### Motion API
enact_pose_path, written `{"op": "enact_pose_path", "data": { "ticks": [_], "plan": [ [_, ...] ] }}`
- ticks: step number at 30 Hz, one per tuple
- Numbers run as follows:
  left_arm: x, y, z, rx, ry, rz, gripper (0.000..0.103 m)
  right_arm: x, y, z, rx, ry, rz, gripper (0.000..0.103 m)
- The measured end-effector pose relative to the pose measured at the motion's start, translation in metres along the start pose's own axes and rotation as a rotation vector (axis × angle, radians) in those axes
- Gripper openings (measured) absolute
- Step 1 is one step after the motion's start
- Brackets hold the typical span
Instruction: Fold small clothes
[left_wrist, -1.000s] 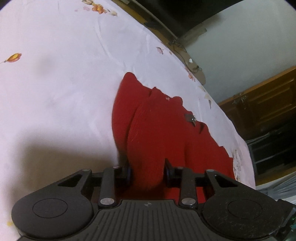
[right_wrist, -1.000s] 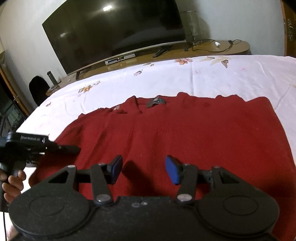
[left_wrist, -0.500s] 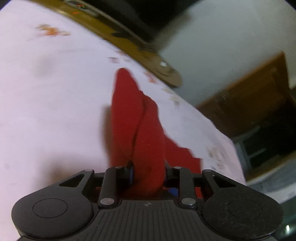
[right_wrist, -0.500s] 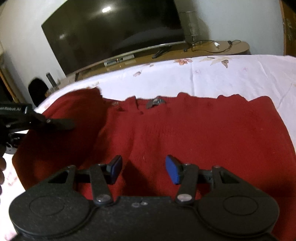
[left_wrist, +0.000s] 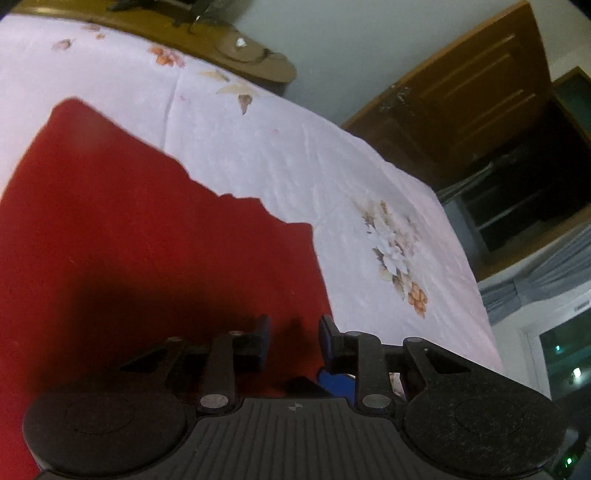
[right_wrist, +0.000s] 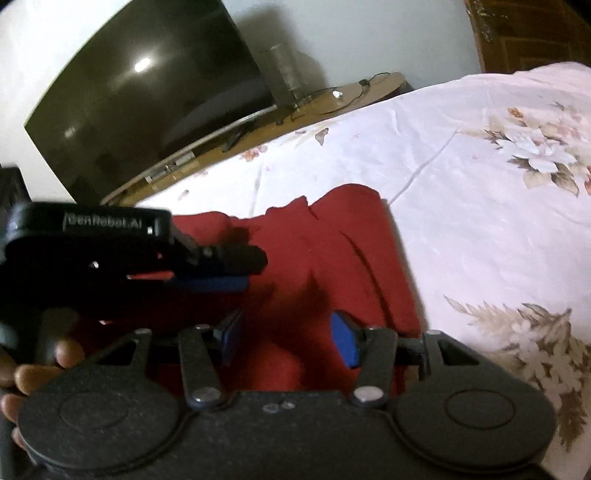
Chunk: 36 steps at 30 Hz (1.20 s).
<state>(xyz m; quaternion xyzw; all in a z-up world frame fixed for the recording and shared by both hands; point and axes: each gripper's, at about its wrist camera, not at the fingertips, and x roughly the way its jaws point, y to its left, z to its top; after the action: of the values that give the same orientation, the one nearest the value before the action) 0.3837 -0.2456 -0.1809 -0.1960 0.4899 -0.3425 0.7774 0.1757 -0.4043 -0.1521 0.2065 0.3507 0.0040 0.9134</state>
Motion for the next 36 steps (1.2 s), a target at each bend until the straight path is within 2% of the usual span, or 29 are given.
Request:
{"op": "enact_pose_path", "data": {
  "ticks": [3,7,9,11,14,17,20,23,25,27,29,32,36],
  "plan": [
    [-0.025,-0.004,0.0,-0.008,-0.017,-0.018,0.028,-0.006,-0.001,0.0,0.007,-0.015,0.006,0.052],
    [-0.069,-0.002,0.008,0.013,-0.075,0.019,0.028,-0.007,0.003,0.005,0.001,-0.017,0.021,0.052],
    [-0.084,0.007,0.013,0.025,-0.101,0.077,0.028,-0.008,0.007,0.008,0.009,-0.015,0.042,0.056],
    [-0.098,0.02,0.015,0.038,-0.13,0.171,0.028,-0.007,0.012,0.012,0.03,-0.014,0.072,0.065],
    [-0.114,0.043,0.009,0.035,-0.159,0.272,0.028,0.001,0.022,0.016,0.048,0.012,0.122,0.065],
    [-0.114,0.059,-0.004,0.063,-0.153,0.356,0.028,0.018,0.029,0.021,0.074,0.047,0.157,0.066],
    [-0.108,0.068,-0.017,0.072,-0.138,0.359,0.028,0.037,0.032,0.025,0.116,0.084,0.185,0.071],
    [-0.101,0.06,-0.028,0.147,-0.151,0.398,0.028,0.054,0.035,0.028,0.137,0.13,0.201,0.071],
    [-0.095,0.057,-0.026,0.138,-0.152,0.396,0.028,0.061,0.036,0.028,0.168,0.163,0.23,0.072],
    [-0.096,0.064,-0.022,0.074,-0.158,0.371,0.028,0.065,0.037,0.029,0.191,0.174,0.264,0.066],
    [-0.101,0.071,-0.021,0.033,-0.165,0.353,0.028,0.069,0.045,0.029,0.157,0.18,0.243,0.032],
    [-0.1,0.075,-0.023,0.024,-0.172,0.357,0.028,0.073,0.051,0.028,0.123,0.197,0.243,0.013],
    [-0.102,0.078,-0.022,0.019,-0.189,0.353,0.028,0.057,0.062,0.03,0.029,0.115,0.228,0.012]
  ]
}}
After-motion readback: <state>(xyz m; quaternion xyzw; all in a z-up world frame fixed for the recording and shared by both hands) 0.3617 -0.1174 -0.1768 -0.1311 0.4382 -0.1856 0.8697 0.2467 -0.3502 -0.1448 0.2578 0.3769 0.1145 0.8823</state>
